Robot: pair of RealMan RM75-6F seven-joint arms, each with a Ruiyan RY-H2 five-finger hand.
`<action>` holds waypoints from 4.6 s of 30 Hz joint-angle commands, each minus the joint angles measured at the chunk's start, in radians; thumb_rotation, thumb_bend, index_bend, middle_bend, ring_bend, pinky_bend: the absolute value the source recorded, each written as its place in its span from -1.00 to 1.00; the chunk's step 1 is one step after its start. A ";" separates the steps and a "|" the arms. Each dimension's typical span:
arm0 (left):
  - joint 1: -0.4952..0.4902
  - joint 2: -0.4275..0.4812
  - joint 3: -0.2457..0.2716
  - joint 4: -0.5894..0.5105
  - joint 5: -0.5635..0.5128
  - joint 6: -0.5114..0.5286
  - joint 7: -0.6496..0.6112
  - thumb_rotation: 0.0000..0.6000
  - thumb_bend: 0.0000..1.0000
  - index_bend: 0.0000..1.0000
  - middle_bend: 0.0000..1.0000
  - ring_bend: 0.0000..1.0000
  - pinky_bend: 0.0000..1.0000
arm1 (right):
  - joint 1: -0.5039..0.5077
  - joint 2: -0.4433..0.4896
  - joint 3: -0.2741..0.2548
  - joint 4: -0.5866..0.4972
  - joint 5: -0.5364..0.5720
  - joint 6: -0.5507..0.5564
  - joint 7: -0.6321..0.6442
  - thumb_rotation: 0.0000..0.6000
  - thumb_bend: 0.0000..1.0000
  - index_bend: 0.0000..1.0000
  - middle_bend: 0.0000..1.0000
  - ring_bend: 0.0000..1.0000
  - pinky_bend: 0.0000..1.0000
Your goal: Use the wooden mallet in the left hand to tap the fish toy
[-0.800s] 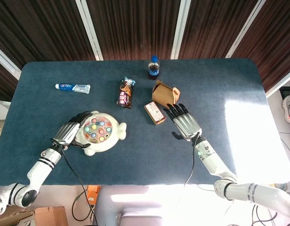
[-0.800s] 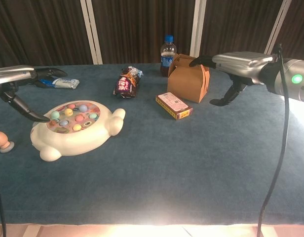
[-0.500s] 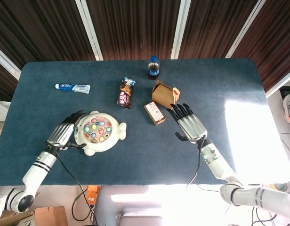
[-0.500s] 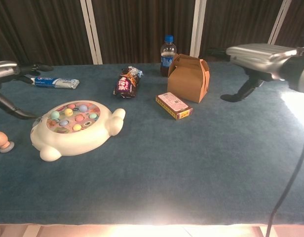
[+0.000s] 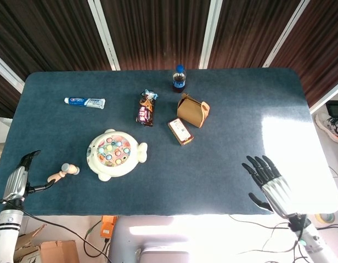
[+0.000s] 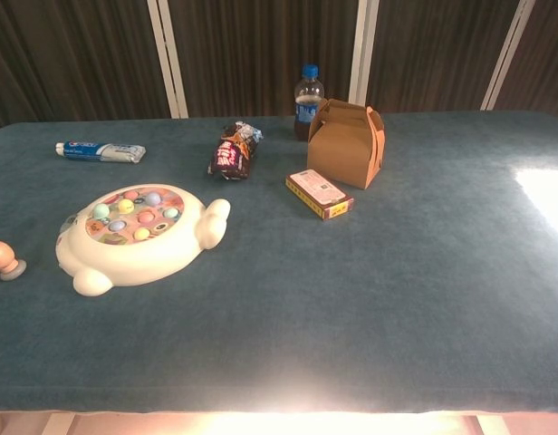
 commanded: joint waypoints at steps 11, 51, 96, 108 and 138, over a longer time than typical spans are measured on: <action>-0.031 -0.178 -0.052 0.168 -0.186 -0.093 0.194 1.00 -0.51 -0.38 -0.57 -0.76 -0.69 | -0.043 0.039 -0.032 0.021 -0.098 0.030 0.067 1.00 -0.52 -1.00 -1.00 -1.00 -1.00; -0.062 -0.275 -0.106 0.216 -0.171 -0.163 0.272 1.00 -0.29 -0.15 -0.34 -0.59 -0.69 | -0.044 0.069 -0.021 -0.019 -0.107 -0.083 0.063 1.00 -0.52 -1.00 -1.00 -1.00 -1.00; -0.065 -0.303 -0.110 0.251 -0.145 -0.164 0.324 1.00 -0.20 -0.10 -0.29 -0.54 -0.66 | -0.053 0.083 -0.012 -0.041 -0.092 -0.130 0.043 1.00 -0.52 -1.00 -1.00 -1.00 -1.00; -0.069 -0.301 -0.115 0.251 -0.158 -0.171 0.342 1.00 -0.19 -0.10 -0.29 -0.54 -0.64 | -0.054 0.086 -0.011 -0.045 -0.091 -0.134 0.043 1.00 -0.52 -1.00 -1.00 -1.00 -1.00; -0.084 -0.327 -0.128 0.284 -0.208 -0.175 0.398 1.00 -0.06 0.10 -0.11 -0.44 -0.59 | -0.057 0.097 -0.013 -0.051 -0.090 -0.143 0.045 1.00 -0.52 -1.00 -1.00 -1.00 -1.00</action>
